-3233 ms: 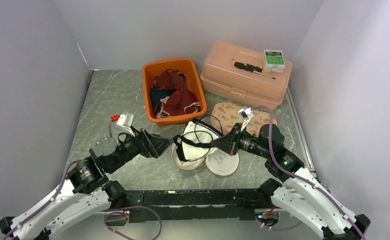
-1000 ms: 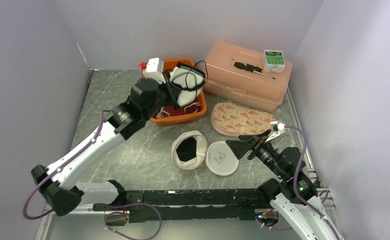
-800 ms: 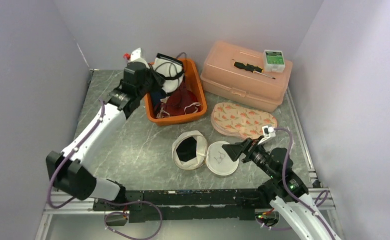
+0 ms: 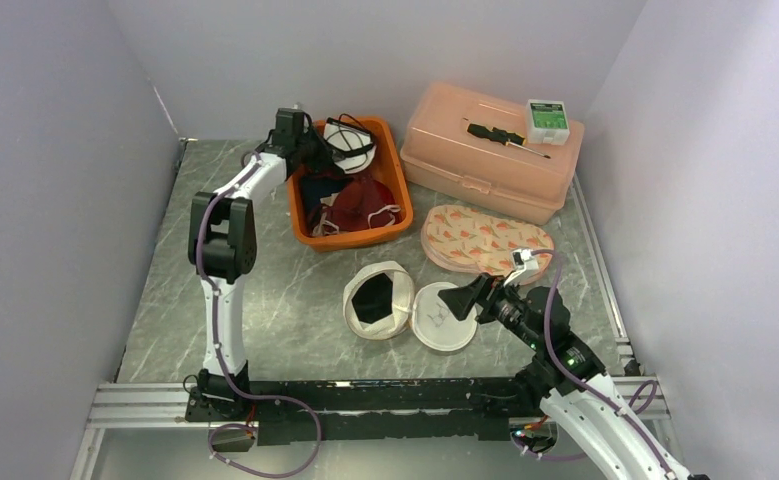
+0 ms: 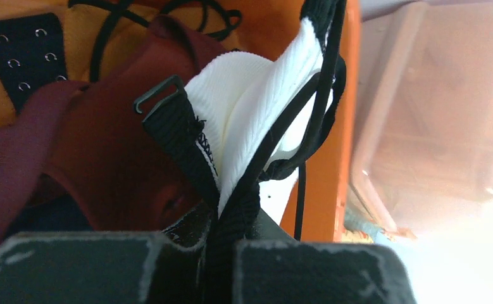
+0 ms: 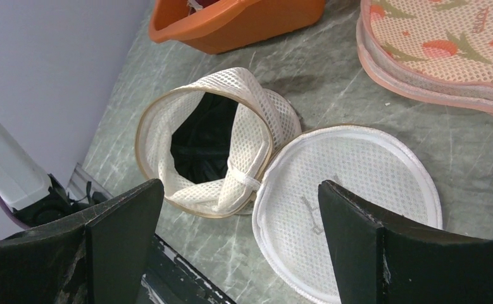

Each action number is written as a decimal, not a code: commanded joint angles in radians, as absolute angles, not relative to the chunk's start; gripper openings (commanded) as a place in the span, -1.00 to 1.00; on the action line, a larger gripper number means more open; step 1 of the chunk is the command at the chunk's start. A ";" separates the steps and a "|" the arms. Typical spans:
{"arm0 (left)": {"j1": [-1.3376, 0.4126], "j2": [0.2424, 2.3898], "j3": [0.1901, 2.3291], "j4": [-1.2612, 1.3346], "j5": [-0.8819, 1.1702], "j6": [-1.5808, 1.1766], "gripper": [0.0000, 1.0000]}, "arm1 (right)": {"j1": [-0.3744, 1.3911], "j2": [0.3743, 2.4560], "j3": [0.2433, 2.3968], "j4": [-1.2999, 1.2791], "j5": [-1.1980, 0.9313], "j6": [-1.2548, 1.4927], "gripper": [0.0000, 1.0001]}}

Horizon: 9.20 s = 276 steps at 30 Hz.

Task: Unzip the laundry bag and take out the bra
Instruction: Place the bra in the bin, then pick up the bra from the laundry bag.

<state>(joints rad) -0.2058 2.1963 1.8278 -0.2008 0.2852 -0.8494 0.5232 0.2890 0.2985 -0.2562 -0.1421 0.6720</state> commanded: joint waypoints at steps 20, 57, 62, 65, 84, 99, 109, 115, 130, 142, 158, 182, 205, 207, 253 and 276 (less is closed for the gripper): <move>-0.192 2.221 1.836 -0.257 0.383 -0.966 -0.18 | 0.523 0.327 0.331 -0.221 -0.106 0.613 0.91; -0.892 1.028 0.809 -0.381 -0.121 -0.660 0.78 | 0.601 0.736 0.359 0.009 -0.265 0.604 0.66; -0.892 1.033 0.718 -0.340 -0.125 -0.707 0.77 | 0.641 0.954 0.398 0.102 -0.224 0.623 0.49; -0.893 1.058 0.703 -0.345 -0.142 -0.728 0.74 | 0.668 1.046 0.427 0.115 -0.173 0.634 0.42; -0.894 1.120 0.602 -0.215 -0.074 -0.789 -0.06 | 0.790 1.239 0.580 0.005 0.075 0.625 0.10; -0.893 1.095 0.578 -0.226 -0.070 -0.806 -0.20 | 0.849 1.220 0.595 -0.048 0.094 0.641 -1.00; -0.893 1.100 0.612 -0.278 -0.129 -0.798 -0.20 | 0.986 1.067 0.632 -0.298 0.359 0.633 -1.00; -0.894 1.157 0.652 -0.335 -0.168 -0.806 -0.40 | 1.034 1.014 0.592 -0.369 0.402 0.673 -1.00; -0.894 1.255 0.758 -0.285 -0.070 -0.747 -0.63 | 1.039 0.748 0.654 -0.350 0.324 0.490 0.19; -0.893 1.366 0.814 -0.262 -0.009 -0.757 -0.95 | 1.024 1.009 0.626 -0.081 0.158 0.498 0.13; -0.898 1.371 0.761 -0.163 0.093 -0.800 -0.95 | 0.902 1.227 0.578 -0.095 0.245 0.557 0.30; -0.917 1.409 0.736 -0.082 0.132 -0.827 -0.94 | 0.896 1.191 0.586 -0.031 0.147 0.555 0.32; -0.954 1.460 0.732 -0.047 0.137 -0.841 -0.95 | 0.840 1.245 0.504 -0.066 0.160 0.657 0.45; -0.961 1.464 0.731 -0.045 0.132 -0.844 -0.95 | 0.825 1.251 0.488 -0.038 0.111 0.668 0.45; -0.926 1.362 0.947 -0.377 -0.119 -0.767 -0.95 | 0.982 0.724 0.404 -0.014 0.056 0.340 -1.00; -0.932 1.379 0.699 -0.033 0.035 -0.810 -0.95 | 0.983 0.397 0.269 0.228 0.280 0.545 -1.00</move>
